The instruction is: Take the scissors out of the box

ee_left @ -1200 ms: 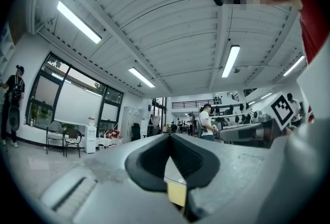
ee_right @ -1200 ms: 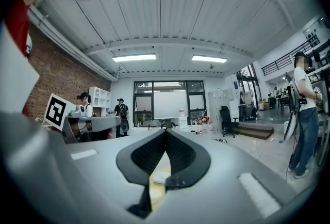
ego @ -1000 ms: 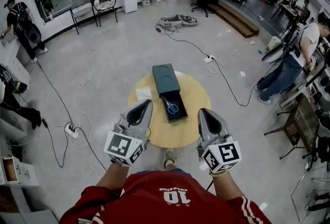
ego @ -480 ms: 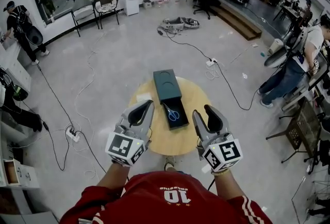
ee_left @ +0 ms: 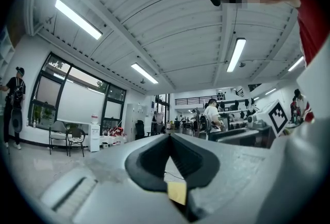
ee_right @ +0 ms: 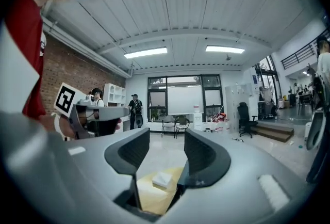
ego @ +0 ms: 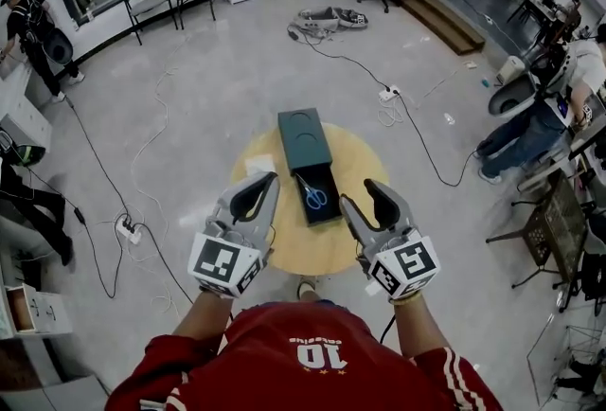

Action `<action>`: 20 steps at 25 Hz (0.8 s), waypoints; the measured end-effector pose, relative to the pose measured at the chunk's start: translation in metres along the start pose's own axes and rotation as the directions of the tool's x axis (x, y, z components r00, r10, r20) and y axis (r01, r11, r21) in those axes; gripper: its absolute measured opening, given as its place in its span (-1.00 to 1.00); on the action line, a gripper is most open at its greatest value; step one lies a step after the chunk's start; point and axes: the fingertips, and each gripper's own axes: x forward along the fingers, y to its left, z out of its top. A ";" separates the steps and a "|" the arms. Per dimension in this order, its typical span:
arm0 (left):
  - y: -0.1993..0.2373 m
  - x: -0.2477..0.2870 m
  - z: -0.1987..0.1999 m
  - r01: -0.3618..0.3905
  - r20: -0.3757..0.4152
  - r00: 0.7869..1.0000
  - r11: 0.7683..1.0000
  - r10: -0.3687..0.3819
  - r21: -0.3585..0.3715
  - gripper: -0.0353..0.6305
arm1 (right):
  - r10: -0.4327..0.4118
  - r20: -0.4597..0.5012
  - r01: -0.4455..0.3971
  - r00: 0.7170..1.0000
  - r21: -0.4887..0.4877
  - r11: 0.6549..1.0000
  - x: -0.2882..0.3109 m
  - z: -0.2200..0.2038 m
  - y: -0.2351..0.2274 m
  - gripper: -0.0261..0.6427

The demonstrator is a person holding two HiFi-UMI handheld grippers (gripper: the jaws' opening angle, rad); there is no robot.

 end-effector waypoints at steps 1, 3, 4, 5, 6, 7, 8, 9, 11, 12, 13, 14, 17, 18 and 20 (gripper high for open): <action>0.000 0.002 -0.002 0.000 -0.003 1.000 1.000 0.000 -0.002 -0.88 | 0.019 -0.014 -0.019 1.000 -0.012 1.000 0.004 -0.007 -0.001 -0.33; 0.000 0.009 -0.006 0.000 -0.006 1.000 1.000 0.000 -0.003 -0.88 | 0.042 -0.039 -0.042 0.998 -0.014 0.999 0.011 -0.020 -0.008 -0.33; 0.000 0.012 -0.007 0.000 -0.007 1.000 1.000 0.000 -0.003 -0.88 | 0.049 -0.051 -0.049 0.997 -0.003 0.999 0.015 -0.027 -0.013 -0.33; 0.001 0.014 -0.008 -0.001 -0.011 1.000 1.000 0.001 -0.002 -0.88 | 0.054 -0.065 -0.054 0.996 0.013 0.998 0.019 -0.035 -0.017 -0.33; 0.002 0.014 -0.008 -0.001 -0.015 1.000 1.000 0.001 -0.003 -0.88 | 0.057 -0.081 -0.055 0.995 0.029 0.998 0.023 -0.044 -0.020 -0.32; 0.003 0.015 -0.009 -0.003 -0.020 1.000 1.000 0.003 -0.004 -0.88 | 0.058 -0.100 -0.054 0.993 0.039 0.998 0.027 -0.054 -0.024 -0.32; 0.005 0.015 -0.011 -0.006 -0.024 1.000 1.000 0.005 -0.006 -0.88 | 0.057 -0.123 -0.053 0.991 0.042 0.998 0.032 -0.065 -0.028 -0.32; 0.007 0.016 -0.012 -0.009 -0.027 1.000 1.000 0.009 -0.007 -0.88 | 0.058 -0.148 -0.053 0.987 0.041 0.998 0.036 -0.078 -0.032 -0.32; 0.010 0.018 -0.016 -0.018 -0.032 0.999 1.000 0.018 -0.009 -0.88 | 0.065 -0.198 -0.060 0.978 0.035 0.998 0.045 -0.105 -0.038 -0.33; 0.012 0.020 -0.017 -0.022 -0.034 0.999 1.000 0.021 -0.010 -0.88 | 0.069 -0.224 -0.063 0.972 0.030 0.998 0.048 -0.119 -0.042 -0.33; 0.012 0.022 -0.017 -0.024 -0.035 0.999 1.000 0.023 -0.011 -0.88 | 0.072 -0.250 -0.068 0.966 0.027 0.997 0.052 -0.134 -0.046 -0.33; 0.012 0.025 -0.017 -0.024 -0.036 0.999 1.000 0.023 -0.012 -0.88 | 0.078 -0.276 -0.074 0.958 0.027 0.997 0.055 -0.148 -0.050 -0.33; 0.015 0.034 -0.016 -0.023 -0.036 0.999 1.000 0.022 -0.007 -0.88 | 0.111 -0.360 -0.103 0.926 0.041 0.994 0.068 -0.194 -0.058 -0.32; 0.017 0.036 -0.015 -0.024 -0.037 0.999 1.000 0.024 -0.005 -0.88 | 0.123 -0.388 -0.113 0.914 0.049 0.992 0.073 -0.210 -0.058 -0.32; 0.021 0.039 -0.015 -0.031 -0.039 0.999 1.000 0.031 -0.002 -0.88 | 0.142 -0.437 -0.126 0.888 0.066 0.990 0.082 -0.242 -0.058 -0.30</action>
